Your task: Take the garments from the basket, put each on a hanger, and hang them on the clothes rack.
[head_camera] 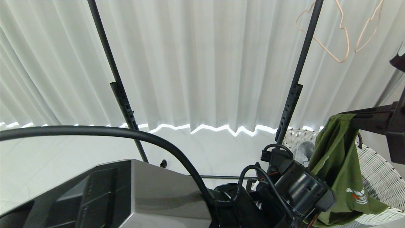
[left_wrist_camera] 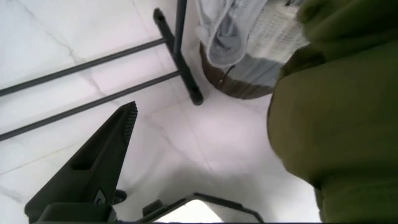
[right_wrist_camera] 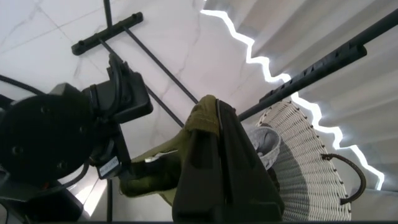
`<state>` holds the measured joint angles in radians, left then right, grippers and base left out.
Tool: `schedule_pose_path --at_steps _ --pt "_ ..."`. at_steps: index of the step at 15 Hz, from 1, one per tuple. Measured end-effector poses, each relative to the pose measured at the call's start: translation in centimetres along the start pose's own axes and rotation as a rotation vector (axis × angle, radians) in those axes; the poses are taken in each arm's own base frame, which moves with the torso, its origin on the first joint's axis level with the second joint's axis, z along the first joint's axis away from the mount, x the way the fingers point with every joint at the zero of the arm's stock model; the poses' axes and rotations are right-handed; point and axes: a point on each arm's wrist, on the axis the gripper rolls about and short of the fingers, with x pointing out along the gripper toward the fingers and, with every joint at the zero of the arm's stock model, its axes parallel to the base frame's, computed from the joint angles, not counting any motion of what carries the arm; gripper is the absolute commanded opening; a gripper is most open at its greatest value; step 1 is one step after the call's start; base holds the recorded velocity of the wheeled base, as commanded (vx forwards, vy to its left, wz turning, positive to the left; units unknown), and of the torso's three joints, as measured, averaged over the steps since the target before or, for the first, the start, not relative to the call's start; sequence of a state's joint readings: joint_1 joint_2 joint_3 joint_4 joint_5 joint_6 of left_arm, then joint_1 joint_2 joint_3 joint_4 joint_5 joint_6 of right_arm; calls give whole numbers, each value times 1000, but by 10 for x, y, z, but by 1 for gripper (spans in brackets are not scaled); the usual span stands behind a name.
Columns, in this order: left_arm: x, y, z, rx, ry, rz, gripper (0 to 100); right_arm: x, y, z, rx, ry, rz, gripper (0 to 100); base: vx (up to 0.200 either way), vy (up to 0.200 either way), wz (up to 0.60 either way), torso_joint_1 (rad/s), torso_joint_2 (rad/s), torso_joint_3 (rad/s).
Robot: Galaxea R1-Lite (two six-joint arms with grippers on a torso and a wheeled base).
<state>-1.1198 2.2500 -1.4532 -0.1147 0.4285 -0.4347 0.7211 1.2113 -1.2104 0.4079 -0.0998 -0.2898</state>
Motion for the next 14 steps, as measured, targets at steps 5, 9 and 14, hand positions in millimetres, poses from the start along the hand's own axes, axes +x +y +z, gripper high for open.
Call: schedule_pose_path --at_steps 5,9,14 --pt "-2 3 -6 10 17 11 0 -1 0 0 0 -2 -2 0 0 0 0 0 0 0" --pt "-25 18 -28 55 87 33 0 1 1 -3 0 12 -1 0 0 0 0 0 0 0" --pt "-101 42 -13 63 -4 -32 0 4 2 -7 1 -66 -24 0 0 0 0 0 0 0"
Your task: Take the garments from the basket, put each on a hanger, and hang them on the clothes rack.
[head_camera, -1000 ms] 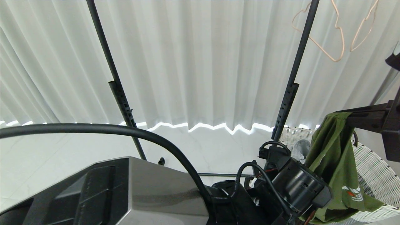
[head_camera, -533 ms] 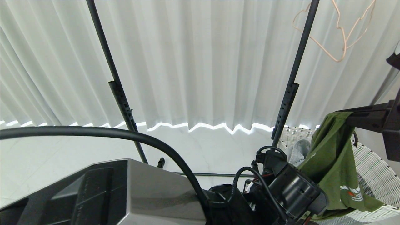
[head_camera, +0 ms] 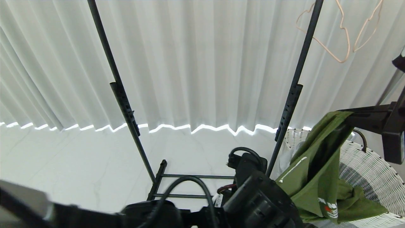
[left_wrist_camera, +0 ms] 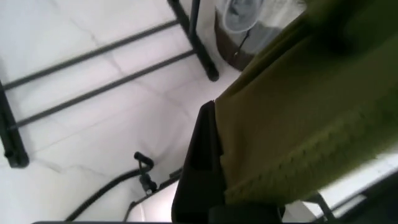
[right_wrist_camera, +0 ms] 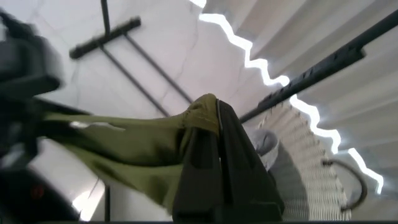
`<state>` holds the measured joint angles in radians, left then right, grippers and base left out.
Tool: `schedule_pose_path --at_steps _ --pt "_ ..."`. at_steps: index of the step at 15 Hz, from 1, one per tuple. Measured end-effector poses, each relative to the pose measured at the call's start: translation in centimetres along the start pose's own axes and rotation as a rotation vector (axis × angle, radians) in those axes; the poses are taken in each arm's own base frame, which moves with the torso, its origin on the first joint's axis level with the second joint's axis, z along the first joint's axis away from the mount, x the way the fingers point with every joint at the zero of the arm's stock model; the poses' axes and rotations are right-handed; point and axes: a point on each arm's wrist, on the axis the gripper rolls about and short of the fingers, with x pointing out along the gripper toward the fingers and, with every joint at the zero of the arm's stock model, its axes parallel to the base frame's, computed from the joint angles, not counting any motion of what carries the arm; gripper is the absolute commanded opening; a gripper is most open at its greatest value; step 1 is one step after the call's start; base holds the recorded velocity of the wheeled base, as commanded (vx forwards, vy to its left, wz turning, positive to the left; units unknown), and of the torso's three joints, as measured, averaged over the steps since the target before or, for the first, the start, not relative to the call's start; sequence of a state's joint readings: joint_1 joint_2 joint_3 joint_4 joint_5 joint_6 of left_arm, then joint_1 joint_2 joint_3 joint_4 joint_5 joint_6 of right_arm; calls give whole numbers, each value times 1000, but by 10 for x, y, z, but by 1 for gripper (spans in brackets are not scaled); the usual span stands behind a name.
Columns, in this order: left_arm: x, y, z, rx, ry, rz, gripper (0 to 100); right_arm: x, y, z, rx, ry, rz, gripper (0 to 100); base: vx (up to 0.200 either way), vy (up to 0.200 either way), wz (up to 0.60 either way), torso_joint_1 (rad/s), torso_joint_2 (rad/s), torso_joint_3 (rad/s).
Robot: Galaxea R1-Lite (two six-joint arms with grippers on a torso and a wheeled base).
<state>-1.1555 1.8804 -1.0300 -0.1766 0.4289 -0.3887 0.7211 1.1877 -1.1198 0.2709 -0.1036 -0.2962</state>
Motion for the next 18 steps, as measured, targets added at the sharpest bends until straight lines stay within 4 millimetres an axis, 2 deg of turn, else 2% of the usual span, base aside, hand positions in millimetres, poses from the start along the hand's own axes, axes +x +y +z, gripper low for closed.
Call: schedule_pose_path --at_steps 4,6,9,13,18 --pt "-81 32 18 83 -149 -59 0 -8 -1 -1 -16 -58 -20 0 0 0 0 0 0 0" --pt "-122 48 31 76 -259 -85 0 -14 -2 2 -23 -105 -32 0 0 0 0 0 0 0" --pt "-174 69 49 48 -380 -100 0 -17 -3 4 -55 -127 -45 0 0 0 0 0 0 0" --pt "-219 101 67 255 -419 31 0 -28 -6 6 -55 -156 -81 0 0 0 0 0 0 0" --pt "-250 105 116 259 -579 103 0 -52 -18 38 -83 -278 -134 0 0 0 0 0 0 0"
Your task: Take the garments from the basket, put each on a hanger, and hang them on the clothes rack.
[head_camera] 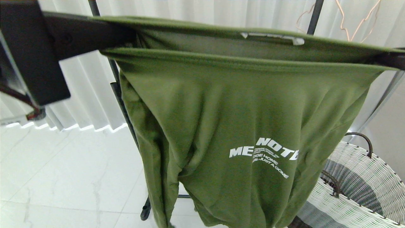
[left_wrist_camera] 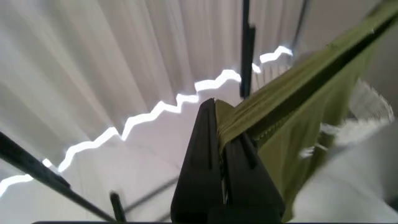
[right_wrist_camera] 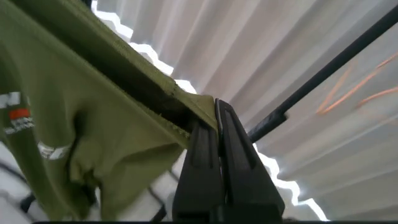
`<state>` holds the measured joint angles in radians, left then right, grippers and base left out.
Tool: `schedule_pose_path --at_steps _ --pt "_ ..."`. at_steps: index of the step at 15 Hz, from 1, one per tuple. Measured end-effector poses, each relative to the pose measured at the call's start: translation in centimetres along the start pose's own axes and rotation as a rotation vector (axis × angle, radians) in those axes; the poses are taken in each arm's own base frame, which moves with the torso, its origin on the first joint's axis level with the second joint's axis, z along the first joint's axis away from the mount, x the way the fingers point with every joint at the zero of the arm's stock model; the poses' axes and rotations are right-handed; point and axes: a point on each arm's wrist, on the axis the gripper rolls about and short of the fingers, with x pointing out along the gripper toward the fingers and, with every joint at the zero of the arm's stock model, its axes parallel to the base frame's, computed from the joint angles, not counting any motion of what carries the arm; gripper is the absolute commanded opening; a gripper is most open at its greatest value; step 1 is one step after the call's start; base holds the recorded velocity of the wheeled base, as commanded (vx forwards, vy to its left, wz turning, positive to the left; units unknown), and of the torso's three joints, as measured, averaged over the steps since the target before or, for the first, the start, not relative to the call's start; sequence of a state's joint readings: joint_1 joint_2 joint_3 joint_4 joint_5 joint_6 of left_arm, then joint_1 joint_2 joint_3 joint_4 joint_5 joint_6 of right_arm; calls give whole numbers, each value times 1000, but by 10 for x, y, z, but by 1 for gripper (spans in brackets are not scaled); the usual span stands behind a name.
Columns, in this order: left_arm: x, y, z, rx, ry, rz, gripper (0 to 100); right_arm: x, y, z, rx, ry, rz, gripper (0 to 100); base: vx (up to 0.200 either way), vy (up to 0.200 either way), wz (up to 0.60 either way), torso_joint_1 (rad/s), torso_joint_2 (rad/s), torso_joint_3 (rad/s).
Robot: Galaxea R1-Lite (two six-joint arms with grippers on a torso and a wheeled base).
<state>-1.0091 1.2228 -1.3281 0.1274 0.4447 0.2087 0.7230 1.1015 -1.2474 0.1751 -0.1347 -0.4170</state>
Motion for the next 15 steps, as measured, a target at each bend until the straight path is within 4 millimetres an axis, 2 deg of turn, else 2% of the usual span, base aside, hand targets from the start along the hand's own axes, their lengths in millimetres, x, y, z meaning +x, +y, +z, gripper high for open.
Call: schedule_pose_path --at_steps 2,5,9,12,15 --pt "7 4 17 17 -36 43 0 -4 -9 18 4 -33 -18 0 0 0 0 0 0 0" --pt "16 1 15 51 -15 58 0 -8 -15 29 0 -9 -29 0 0 0 0 0 0 0" --pt "24 -3 10 83 26 110 0 -39 -16 25 -24 130 45 0 0 0 0 0 0 0" --pt "31 -8 16 77 14 105 0 -68 -12 23 -45 126 176 0 0 0 0 0 0 0" --pt "38 -11 25 60 -9 100 0 -81 -6 21 -71 93 323 0 0 0 0 0 0 0"
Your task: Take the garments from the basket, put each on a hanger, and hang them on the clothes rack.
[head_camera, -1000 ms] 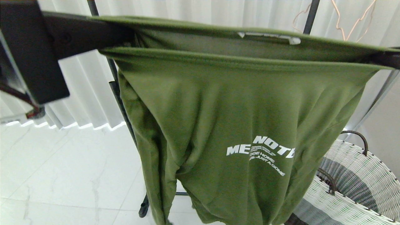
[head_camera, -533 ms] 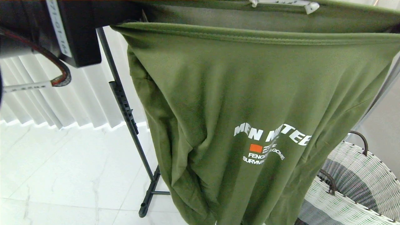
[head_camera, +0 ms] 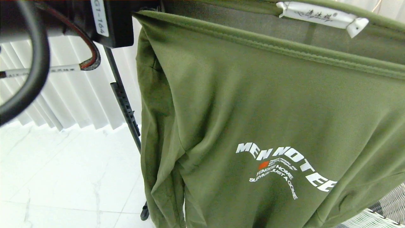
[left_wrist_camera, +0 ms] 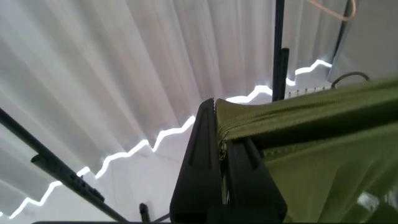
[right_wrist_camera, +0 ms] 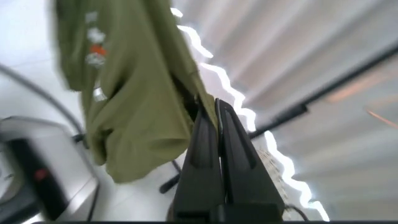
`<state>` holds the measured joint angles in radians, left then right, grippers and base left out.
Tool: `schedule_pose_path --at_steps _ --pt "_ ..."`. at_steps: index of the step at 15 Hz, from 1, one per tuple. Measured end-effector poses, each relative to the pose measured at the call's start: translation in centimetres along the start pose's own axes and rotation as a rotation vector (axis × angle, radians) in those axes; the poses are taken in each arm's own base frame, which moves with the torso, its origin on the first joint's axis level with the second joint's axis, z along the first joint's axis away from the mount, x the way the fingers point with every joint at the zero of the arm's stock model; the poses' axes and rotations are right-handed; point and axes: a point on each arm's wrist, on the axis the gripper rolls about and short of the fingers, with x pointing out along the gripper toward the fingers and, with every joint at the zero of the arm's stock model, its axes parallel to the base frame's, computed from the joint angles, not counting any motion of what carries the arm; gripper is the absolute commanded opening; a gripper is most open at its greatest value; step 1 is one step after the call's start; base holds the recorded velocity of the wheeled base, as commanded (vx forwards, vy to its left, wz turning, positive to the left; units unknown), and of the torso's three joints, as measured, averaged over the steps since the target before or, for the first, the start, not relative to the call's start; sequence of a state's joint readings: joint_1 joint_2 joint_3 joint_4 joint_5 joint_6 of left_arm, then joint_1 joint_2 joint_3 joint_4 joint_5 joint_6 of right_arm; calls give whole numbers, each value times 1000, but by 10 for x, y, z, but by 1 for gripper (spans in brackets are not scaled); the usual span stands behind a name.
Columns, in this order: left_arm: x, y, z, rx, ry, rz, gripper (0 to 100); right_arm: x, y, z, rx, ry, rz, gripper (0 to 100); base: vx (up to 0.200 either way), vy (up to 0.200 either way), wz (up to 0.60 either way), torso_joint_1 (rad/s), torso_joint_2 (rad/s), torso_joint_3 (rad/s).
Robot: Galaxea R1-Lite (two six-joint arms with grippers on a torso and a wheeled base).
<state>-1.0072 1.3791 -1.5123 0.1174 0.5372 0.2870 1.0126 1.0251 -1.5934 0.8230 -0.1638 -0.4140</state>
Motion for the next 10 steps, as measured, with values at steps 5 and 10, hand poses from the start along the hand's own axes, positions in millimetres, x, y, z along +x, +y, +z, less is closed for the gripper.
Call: schedule_pose_path --at_steps 5,10 --pt "2 -8 2 -67 6 -33 0 2 5 0 -24 -14 60 0 0 0 0 0 0 0" --pt "-46 -15 -8 -113 215 -227 0 27 -4 18 25 -34 -197 0 0 0 0 0 0 0"
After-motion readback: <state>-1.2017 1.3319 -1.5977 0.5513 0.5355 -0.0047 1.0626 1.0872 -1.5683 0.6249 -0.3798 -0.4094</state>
